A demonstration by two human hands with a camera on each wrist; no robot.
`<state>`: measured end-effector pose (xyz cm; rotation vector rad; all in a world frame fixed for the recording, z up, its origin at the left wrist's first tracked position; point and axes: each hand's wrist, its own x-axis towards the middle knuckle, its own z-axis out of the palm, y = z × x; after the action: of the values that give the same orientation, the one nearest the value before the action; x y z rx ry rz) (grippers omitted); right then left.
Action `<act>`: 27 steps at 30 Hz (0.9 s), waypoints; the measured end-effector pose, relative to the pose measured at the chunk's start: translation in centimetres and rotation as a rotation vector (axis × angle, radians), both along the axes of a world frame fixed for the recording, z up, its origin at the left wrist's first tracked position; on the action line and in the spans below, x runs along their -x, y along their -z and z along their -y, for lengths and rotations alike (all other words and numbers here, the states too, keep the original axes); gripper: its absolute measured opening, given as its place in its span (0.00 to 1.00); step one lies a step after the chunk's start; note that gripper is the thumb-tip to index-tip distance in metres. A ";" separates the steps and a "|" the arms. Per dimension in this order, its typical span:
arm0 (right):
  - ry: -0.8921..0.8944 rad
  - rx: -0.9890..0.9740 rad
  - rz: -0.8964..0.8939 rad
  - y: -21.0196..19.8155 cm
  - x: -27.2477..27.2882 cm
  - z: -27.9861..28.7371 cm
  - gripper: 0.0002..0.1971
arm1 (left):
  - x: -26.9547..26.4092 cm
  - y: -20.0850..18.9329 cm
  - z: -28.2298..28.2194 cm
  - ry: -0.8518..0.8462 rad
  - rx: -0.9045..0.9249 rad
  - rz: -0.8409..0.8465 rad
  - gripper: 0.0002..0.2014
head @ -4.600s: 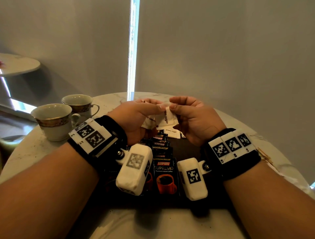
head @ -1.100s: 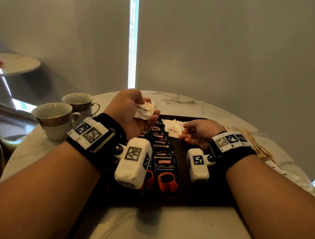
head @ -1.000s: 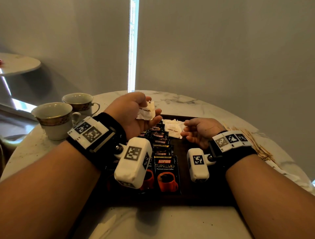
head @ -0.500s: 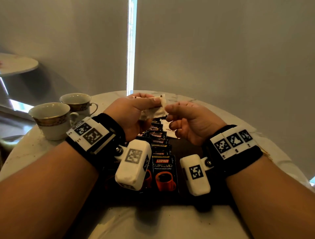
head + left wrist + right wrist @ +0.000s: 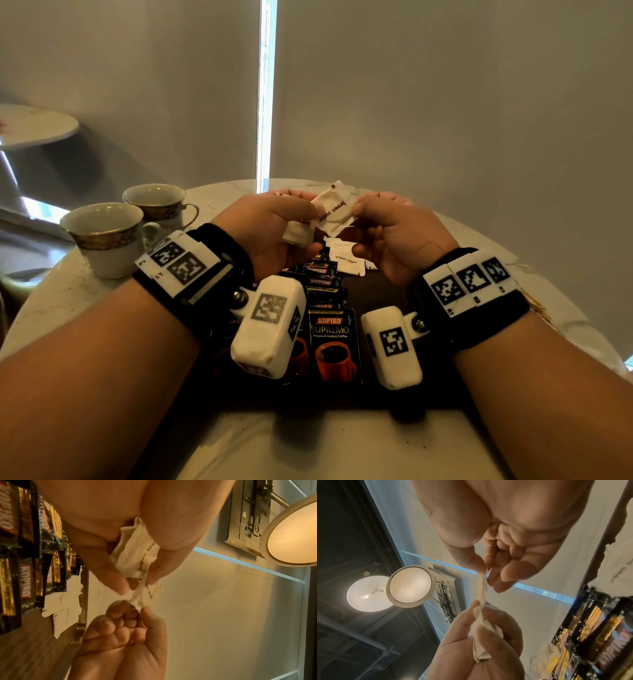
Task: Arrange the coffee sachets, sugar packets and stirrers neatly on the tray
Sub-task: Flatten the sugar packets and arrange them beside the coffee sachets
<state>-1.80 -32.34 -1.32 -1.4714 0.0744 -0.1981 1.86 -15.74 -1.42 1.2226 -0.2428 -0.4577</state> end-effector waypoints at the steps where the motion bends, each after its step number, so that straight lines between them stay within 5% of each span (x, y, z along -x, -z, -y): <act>1: 0.016 -0.023 0.010 -0.1 0.0 0.0 0.02 | 0.1 -0.1 0.0 -0.005 -0.002 -0.002 0.06; 10: -0.034 -0.044 0.042 0.0 0.0 0.0 0.06 | -0.2 0.2 0.2 -0.021 0.005 -0.018 0.02; 19: -0.102 -0.162 0.061 0.1 -0.5 0.5 0.07 | -0.4 0.1 -0.3 0.057 0.028 -0.097 0.31; 24: -0.149 -0.158 0.076 0.2 -0.4 0.1 0.08 | 0.1 0.0 -0.1 0.059 0.010 -0.017 0.07; 27: -0.111 -0.100 0.069 0.3 -0.1 0.1 0.08 | 0.0 -0.1 -0.1 0.037 0.067 -0.025 0.06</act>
<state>-1.67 -32.40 -1.59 -1.3640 -0.0526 -0.1527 1.88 -15.64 -1.36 1.1480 -0.2574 -0.4934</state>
